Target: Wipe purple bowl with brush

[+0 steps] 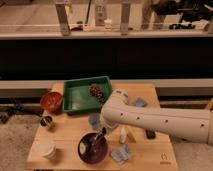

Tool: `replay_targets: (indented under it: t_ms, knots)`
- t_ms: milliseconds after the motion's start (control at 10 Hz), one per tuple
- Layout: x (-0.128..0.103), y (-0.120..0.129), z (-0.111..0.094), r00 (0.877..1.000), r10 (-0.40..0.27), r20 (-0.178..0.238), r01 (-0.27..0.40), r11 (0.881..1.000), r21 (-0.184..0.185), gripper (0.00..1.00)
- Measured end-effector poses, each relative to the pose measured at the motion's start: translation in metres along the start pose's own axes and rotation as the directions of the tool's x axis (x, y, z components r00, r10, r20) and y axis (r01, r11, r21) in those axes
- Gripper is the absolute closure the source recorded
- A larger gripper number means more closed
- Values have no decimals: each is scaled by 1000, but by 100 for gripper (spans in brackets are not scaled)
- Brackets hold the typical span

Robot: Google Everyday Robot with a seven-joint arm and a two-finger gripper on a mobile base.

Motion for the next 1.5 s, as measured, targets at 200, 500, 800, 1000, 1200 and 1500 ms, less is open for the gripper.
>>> replay_targets:
  t_ms: [200, 500, 800, 1000, 1200, 1500]
  knots:
    - [-7, 9, -1, 1000, 2, 0, -2, 1000, -9, 100]
    - [-1, 21, -12, 999, 22, -37, -23, 1000, -18, 100]
    - [9, 28, -21, 996, 32, -81, -35, 999, -27, 100]
    - [16, 32, -22, 994, 37, -99, -41, 999, -36, 100]
    - [26, 31, -23, 993, 43, -113, -47, 998, -35, 100]
    - [33, 9, -15, 994, 18, -111, -21, 1000, -23, 100]
